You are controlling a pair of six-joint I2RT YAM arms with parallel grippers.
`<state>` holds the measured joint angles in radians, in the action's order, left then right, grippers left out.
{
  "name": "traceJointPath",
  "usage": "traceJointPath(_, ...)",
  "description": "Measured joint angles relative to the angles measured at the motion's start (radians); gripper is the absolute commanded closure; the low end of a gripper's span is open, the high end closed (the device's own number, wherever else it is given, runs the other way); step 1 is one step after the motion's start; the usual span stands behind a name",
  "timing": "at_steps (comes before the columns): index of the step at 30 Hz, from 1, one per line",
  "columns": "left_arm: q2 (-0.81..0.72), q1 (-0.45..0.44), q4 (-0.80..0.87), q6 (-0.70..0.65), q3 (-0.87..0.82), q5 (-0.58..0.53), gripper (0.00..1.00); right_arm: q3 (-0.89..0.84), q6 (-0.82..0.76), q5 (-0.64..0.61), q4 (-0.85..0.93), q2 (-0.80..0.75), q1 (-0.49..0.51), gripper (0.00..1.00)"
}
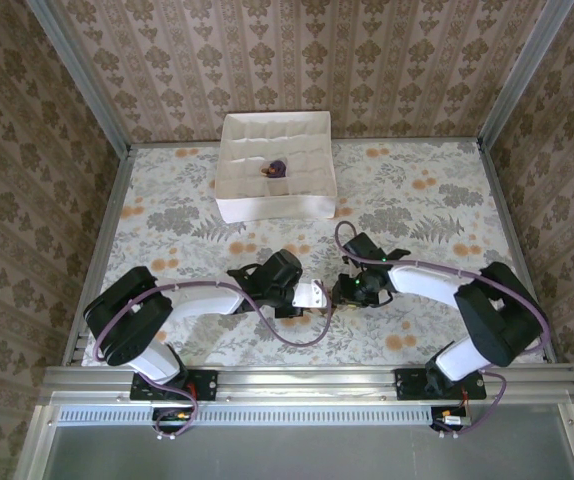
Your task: Roll the socks
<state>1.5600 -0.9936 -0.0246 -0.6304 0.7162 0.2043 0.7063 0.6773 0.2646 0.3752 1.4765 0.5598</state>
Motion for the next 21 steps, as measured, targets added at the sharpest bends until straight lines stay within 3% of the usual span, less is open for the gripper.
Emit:
traceJointPath(4, 0.000, 0.000, -0.007, 0.003, -0.003, 0.000, 1.00, -0.057, 0.009, -0.029, 0.000, -0.161, -0.034, 0.67)
traceJointPath(8, 0.000, 0.000, -0.011, 0.008, -0.003, -0.001, 1.00, -0.066, 0.015, -0.021, -0.031, -0.202, -0.014, 0.68)
traceJointPath(15, 0.000, 0.000, -0.015, 0.010, -0.005, -0.003, 1.00, -0.053, 0.019, 0.018, -0.077, -0.038, 0.011, 0.70)
traceJointPath(21, -0.014, 0.000, -0.071, 0.008, -0.047, 0.005, 1.00, 0.023, 0.005, 0.029, -0.029, 0.069, 0.012, 0.89)
